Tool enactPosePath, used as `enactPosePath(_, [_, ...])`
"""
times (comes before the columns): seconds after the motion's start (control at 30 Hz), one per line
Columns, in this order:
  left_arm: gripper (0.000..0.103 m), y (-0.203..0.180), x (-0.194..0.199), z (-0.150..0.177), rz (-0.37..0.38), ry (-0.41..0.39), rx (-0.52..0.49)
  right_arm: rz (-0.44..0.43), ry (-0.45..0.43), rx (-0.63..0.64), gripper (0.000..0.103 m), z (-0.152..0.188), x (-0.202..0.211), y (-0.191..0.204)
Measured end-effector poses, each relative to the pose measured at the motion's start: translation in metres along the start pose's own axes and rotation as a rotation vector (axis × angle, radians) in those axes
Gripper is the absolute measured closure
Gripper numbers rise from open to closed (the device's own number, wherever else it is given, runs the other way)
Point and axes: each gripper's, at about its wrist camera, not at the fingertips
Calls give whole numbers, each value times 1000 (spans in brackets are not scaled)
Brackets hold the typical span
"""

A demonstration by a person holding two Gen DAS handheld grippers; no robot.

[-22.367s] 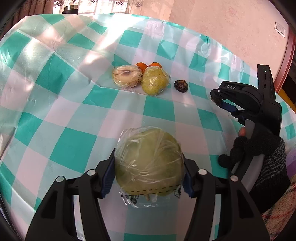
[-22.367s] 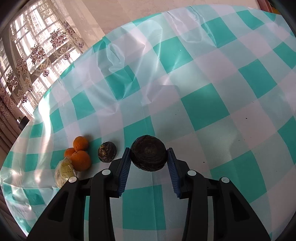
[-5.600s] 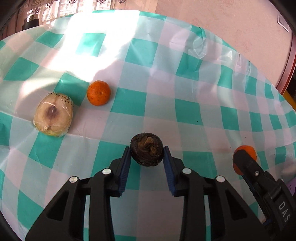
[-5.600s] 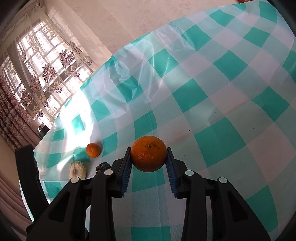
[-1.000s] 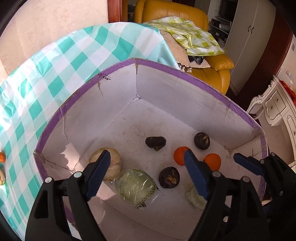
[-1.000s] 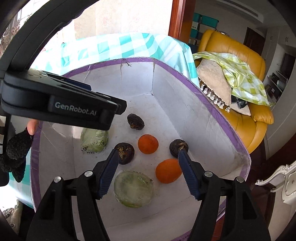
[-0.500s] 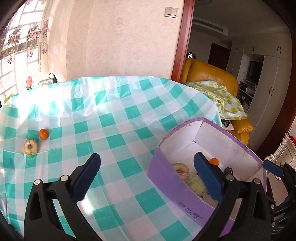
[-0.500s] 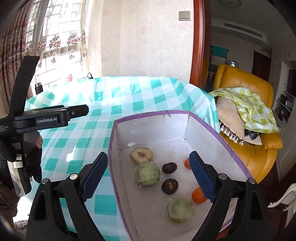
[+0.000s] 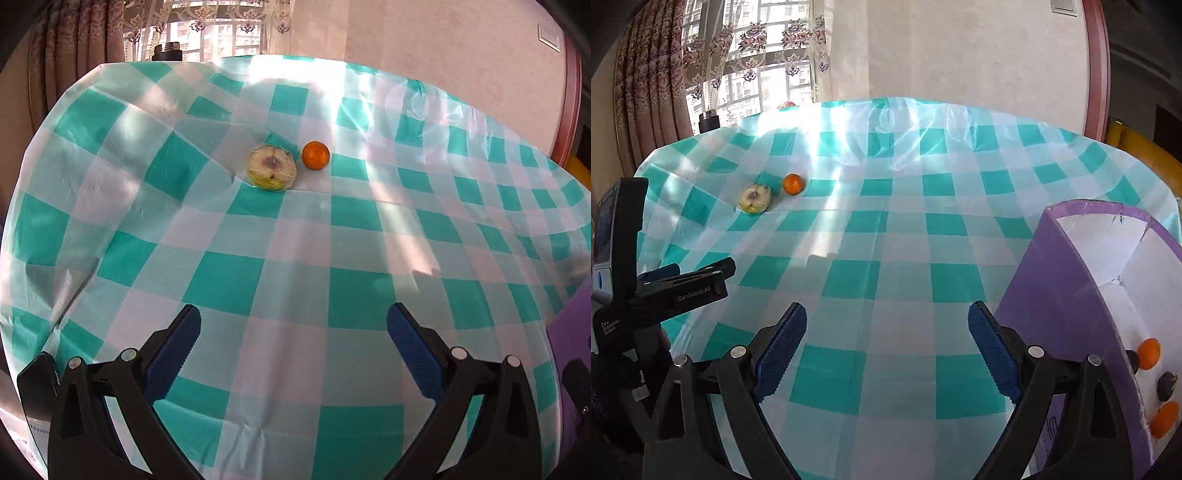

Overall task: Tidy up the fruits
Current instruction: 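Move both open tools back toward the last fruits on the table, then grasp the tangerine with right tool while left tool grasps wrapped halved fruit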

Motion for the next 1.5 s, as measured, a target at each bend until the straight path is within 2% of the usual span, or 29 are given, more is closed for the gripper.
enactPosePath(0.1, [2, 13, -10, -2, -15, 1, 63, -47, 53, -40, 16, -16, -61, 0])
enactPosePath(0.17, [2, 20, -13, -4, 1, 17, 113, -84, 130, -63, 16, -31, -102, 7])
enactPosePath(0.27, [2, 25, -19, -2, 22, 42, 151, -139, 125, -82, 16, -62, -139, 22])
enactPosePath(0.37, [2, 30, -27, -1, 49, 88, 193, -175, 146, -36, 16, -90, -177, 44])
enactPosePath(0.5, [2, 34, -27, 0, 45, 75, 223, -230, 190, -7, 16, -121, -225, 68])
enactPosePath(0.63, [2, 35, -24, 1, 32, 40, 243, -256, 200, 90, 17, -147, -260, 99])
enactPosePath(0.8, [2, 39, -26, 1, 18, 39, 270, -274, 237, 188, 31, -165, -294, 130])
enactPosePath(0.87, [2, 40, -26, 0, 18, 39, 277, -278, 235, 197, 35, -171, -301, 135])
enactPosePath(0.97, [2, 39, -26, 0, 15, 39, 273, -289, 230, 193, 48, -176, -306, 139])
enactPosePath(1.03, [2, 38, -26, -1, 12, 39, 269, -314, 225, 216, 63, -175, -303, 143])
enactPosePath(1.17, [2, 38, -27, -1, 13, 40, 272, -305, 117, 167, 64, -175, -280, 130])
enactPosePath(1.33, [2, 39, -27, -1, 18, 42, 273, -259, 149, 52, 64, -148, -249, 92])
enactPosePath(1.43, [2, 41, -28, -1, 28, 50, 278, -262, 164, -103, 64, -127, -228, 52])
enactPosePath(1.5, [2, 42, -29, -1, 31, 55, 284, -279, 142, -203, 64, -116, -214, 25])
Point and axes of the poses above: each gripper's, at about its wrist camera, not at the fingertips, and x roughly against the way its jaws point, y to its left, z to its underside, and after that the axes turned 3 degrees about -z, right-handed
